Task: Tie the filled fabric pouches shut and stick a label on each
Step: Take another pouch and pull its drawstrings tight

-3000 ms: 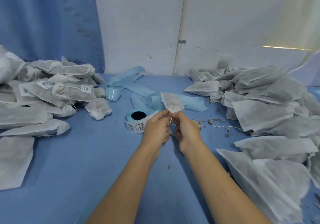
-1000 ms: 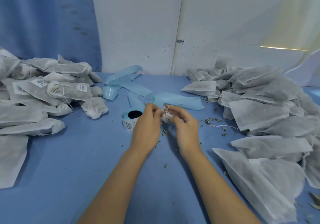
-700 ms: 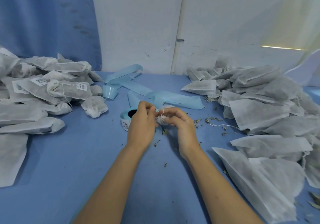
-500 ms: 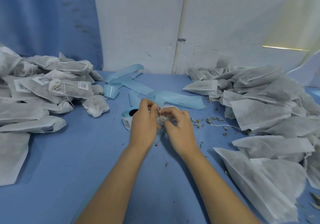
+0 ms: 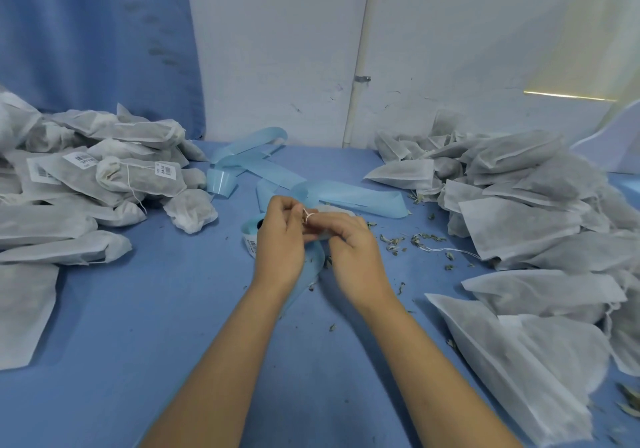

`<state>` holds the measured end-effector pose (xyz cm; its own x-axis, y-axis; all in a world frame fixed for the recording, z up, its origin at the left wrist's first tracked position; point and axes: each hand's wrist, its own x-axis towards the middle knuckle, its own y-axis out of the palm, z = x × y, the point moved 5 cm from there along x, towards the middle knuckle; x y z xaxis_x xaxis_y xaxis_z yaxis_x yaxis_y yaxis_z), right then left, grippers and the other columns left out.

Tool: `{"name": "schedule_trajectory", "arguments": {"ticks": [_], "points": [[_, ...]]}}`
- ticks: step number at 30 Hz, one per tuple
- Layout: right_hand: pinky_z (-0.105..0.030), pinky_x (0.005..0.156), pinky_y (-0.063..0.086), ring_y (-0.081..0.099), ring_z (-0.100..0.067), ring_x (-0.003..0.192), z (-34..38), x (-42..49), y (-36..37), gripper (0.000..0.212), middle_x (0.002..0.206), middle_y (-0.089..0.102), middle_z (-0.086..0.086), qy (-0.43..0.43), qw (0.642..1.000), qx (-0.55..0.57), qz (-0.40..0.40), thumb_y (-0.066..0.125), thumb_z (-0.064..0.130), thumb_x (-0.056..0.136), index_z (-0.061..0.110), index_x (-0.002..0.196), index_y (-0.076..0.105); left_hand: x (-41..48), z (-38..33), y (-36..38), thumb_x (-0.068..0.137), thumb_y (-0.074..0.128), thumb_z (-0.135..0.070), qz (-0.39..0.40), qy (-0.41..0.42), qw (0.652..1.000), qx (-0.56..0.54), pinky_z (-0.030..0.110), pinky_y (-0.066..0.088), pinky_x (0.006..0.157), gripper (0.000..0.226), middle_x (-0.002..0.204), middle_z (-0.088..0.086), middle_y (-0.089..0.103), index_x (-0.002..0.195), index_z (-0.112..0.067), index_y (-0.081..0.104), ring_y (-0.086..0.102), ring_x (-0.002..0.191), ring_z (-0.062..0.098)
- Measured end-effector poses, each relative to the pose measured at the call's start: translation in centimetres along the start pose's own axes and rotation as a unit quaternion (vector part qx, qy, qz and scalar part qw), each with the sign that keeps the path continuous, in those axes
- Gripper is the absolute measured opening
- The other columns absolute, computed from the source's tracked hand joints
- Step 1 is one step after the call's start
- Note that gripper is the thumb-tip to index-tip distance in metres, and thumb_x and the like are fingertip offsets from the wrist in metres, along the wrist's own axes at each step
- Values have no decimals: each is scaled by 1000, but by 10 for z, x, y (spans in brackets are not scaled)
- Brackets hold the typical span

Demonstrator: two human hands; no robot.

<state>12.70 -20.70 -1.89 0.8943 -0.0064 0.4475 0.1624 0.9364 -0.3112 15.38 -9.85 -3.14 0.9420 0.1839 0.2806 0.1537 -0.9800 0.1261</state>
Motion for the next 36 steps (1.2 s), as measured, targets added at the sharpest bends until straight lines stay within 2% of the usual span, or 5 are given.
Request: {"name": "schedule_trajectory", "arguments": {"ticks": [5, 9, 18, 25, 36], "points": [[-18, 99, 41, 58, -6, 110, -7, 5, -3, 50, 98, 66, 17, 45, 998, 27, 38, 36, -15, 82, 9, 100, 75, -4, -3, -1, 102, 39, -13, 11, 35, 996, 86, 26, 55, 77, 21, 96, 7, 67, 87, -24, 48, 66, 90, 20], [-6, 78, 44, 64, 8, 91, -13, 7, -7, 53, 85, 72, 18, 95, 987, 128, 37, 36, -15, 81, 22, 82, 75, -6, -5, -1, 102, 40, -14, 19, 50, 992, 118, 26, 54, 78, 23, 92, 4, 66, 85, -27, 49, 66, 88, 17], [-24, 90, 51, 67, -14, 97, -28, 12, -16, 52, 94, 75, -4, 133, 963, 232, 42, 37, -15, 77, 16, 85, 79, -6, -4, -5, 97, 52, -12, 5, 61, 992, 114, 9, 46, 64, 25, 73, -11, 65, 80, -29, 60, 62, 65, -2], [-16, 69, 48, 56, -4, 67, -27, 5, -15, 33, 103, 72, -4, 206, 860, 463, 58, 51, 4, 74, 5, 99, 73, -7, -6, -4, 94, 56, -12, 9, 74, 989, 127, 13, 46, 62, 29, 64, -11, 61, 75, -33, 61, 56, 58, -2], [-18, 80, 45, 59, -4, 101, -21, 6, -16, 28, 112, 70, 12, 192, 840, 507, -9, 54, 13, 83, 16, 107, 69, -13, -8, 5, 96, 54, -17, 49, 107, 975, 187, 10, 39, 62, 15, 72, -14, 61, 88, -18, 66, 52, 65, -3]]}}
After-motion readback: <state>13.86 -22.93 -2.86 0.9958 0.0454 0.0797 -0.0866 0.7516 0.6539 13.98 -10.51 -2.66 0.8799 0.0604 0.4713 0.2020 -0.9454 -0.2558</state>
